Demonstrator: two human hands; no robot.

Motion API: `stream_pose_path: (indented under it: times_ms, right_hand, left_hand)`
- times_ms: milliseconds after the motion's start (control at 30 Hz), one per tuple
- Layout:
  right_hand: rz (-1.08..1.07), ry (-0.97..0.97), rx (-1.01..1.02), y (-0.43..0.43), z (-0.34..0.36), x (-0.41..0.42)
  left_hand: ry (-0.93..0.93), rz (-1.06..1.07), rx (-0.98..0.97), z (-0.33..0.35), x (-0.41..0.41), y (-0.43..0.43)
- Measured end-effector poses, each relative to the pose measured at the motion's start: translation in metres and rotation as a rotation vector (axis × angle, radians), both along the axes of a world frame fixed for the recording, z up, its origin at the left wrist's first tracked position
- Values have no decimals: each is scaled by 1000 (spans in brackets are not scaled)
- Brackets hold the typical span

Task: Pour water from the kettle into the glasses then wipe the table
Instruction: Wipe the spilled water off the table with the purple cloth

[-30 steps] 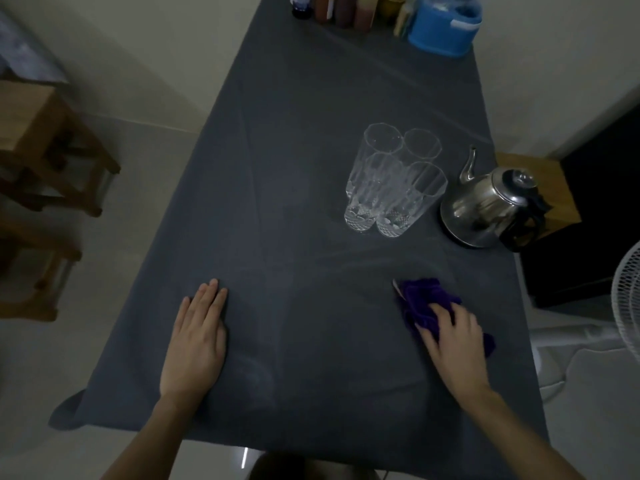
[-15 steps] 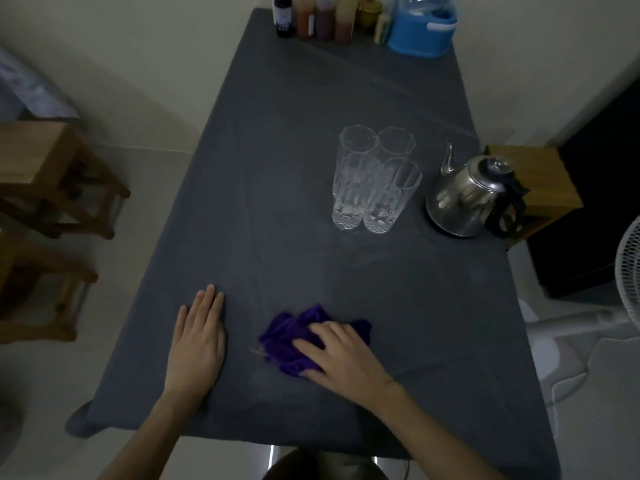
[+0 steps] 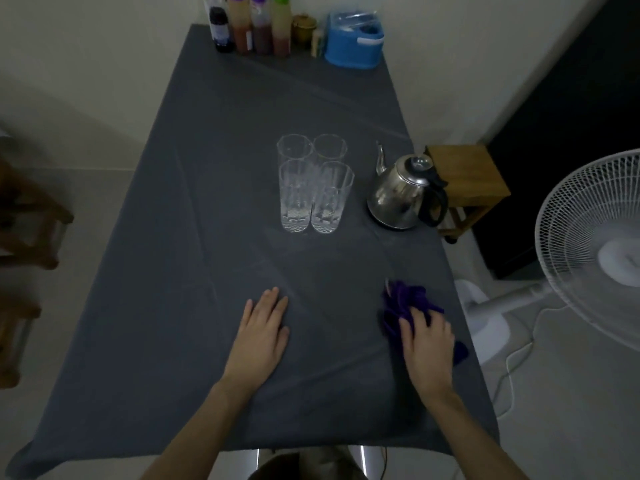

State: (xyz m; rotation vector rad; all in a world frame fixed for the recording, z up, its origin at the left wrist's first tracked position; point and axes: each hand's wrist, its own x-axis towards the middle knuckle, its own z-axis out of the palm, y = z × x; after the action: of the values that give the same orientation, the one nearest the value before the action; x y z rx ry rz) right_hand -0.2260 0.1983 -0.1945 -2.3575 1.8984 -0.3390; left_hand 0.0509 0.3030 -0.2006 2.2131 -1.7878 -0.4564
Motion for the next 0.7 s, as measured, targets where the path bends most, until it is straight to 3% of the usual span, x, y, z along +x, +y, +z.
stream_pose_path:
  times_ms: [200,300,433,700]
  right_hand:
    - [424,-3,-33,42,-1,75]
    - [498,8,7,56,-1,85]
    - [449,39,16,49,3,58]
    - [42,134,82,16,21,-15]
  left_hand:
    - [-149,6,51,-10,-10,0]
    - [-185,-5,70,-13,-8,0]
    - [-195,-11,91,-14,-9,1]
    - [-189,-31,159,10,-10,-1]
